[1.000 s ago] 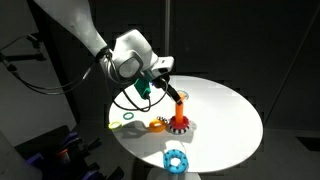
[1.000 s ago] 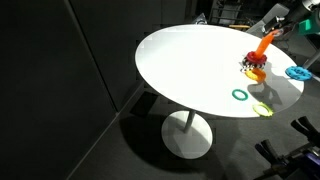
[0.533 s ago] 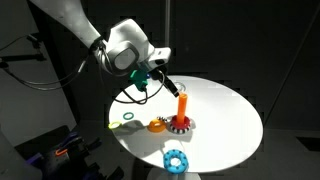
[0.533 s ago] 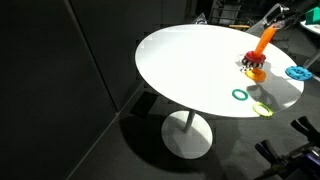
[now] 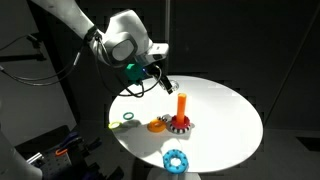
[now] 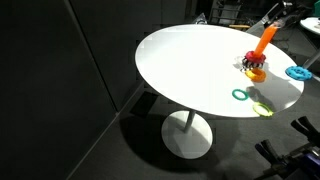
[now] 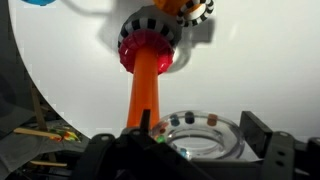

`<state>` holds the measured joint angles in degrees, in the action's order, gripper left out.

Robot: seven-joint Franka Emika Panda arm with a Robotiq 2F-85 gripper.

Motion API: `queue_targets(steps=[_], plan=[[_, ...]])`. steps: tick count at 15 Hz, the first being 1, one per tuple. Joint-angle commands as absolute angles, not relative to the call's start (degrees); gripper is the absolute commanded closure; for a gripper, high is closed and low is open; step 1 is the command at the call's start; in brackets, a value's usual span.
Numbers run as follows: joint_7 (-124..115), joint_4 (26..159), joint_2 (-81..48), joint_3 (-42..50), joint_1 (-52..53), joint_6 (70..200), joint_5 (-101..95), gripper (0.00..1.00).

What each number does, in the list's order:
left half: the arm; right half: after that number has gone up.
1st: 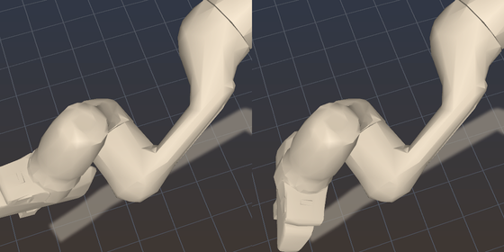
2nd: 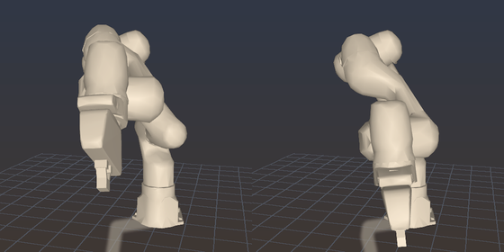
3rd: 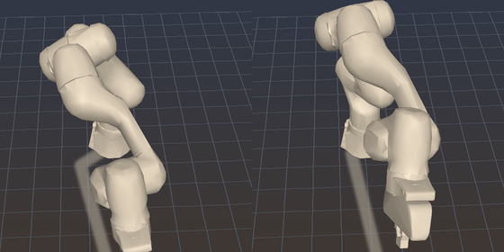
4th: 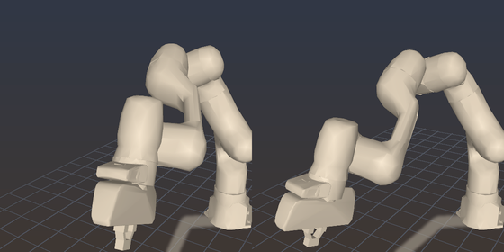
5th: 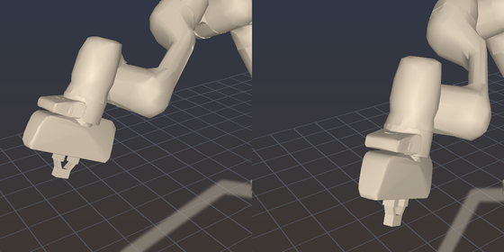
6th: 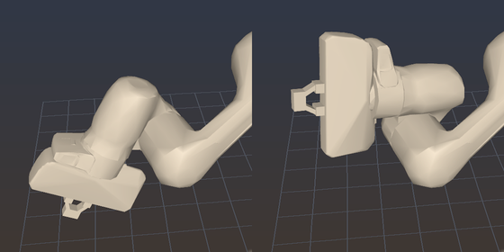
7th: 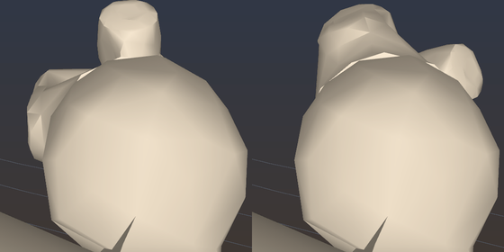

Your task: Take the the clear ring off of the ring toss

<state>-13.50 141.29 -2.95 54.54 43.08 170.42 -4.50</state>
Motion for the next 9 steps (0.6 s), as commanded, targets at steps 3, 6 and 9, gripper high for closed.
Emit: queue_targets(steps=[3,6,9], plan=[[-10.3,142.1,2.1,53.9,43.2,162.8,-4.3,0.36],[-8.0,142.0,1.3,35.3,25.4,159.9,-1.8,0.36],[-6.2,141.9,-0.1,22.4,13.3,157.9,0.8,0.36]])
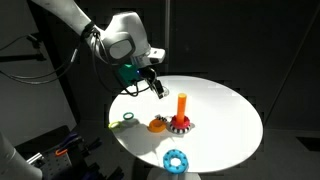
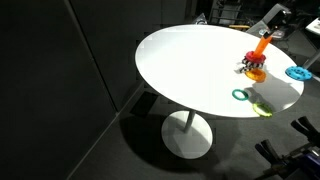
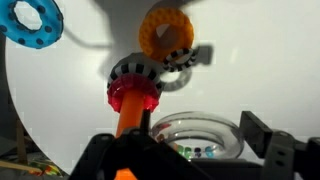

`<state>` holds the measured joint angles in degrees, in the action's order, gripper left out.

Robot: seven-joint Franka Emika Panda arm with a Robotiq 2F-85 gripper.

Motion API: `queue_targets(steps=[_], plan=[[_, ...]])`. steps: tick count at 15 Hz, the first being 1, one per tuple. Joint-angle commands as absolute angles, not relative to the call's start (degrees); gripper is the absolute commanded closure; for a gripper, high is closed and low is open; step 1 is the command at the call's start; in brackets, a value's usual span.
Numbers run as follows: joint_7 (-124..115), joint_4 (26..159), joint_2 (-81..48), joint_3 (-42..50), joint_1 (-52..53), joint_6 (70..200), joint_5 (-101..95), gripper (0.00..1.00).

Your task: Take the the clear ring off of the ring toss

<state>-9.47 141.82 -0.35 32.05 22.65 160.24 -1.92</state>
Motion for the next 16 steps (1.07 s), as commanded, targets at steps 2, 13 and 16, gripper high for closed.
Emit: queue_targets(steps=[2,13,16], plan=[[-4.9,141.7,-0.9,16.8,7.9,157.1,2.5,0.36],[-4.3,140.8,-6.9,8.0,-2.3,156.7,1.5,0.36],[-4.3,140.6,-8.0,7.8,-2.8,156.5,1.5,0.36]])
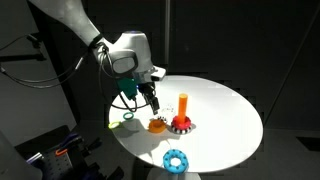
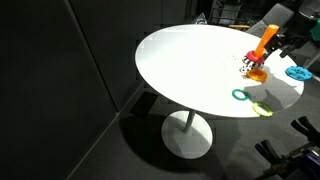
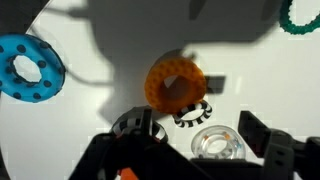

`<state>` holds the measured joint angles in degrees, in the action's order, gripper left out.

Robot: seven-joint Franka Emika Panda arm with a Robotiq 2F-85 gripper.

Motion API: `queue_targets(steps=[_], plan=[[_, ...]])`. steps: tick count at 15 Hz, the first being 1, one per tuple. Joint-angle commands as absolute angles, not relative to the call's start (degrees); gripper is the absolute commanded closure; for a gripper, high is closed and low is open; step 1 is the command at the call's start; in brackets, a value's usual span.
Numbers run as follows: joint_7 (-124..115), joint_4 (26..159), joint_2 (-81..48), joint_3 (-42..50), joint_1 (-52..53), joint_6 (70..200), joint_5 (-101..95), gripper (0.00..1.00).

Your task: Take the the clear ring off of the ring toss

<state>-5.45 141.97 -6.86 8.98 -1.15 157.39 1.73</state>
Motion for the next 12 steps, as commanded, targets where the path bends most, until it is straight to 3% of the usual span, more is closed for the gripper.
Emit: queue_targets(steps=[1,3,4,5,12], plan=[[-4.1,140.6,-8.3,7.8,-3.0,156.4,1.6,0.36],[-3.4,140.5,-8.4,7.5,-3.2,155.7,2.0,0.36],[-3.0,140.4,-8.4,7.5,-3.4,155.2,2.2,0.25],[-2.7,140.4,-8.3,7.4,-3.5,154.9,2.2,0.04],[-3.4,141.3,-8.1,7.4,-3.1,154.3,1.3,0.00]])
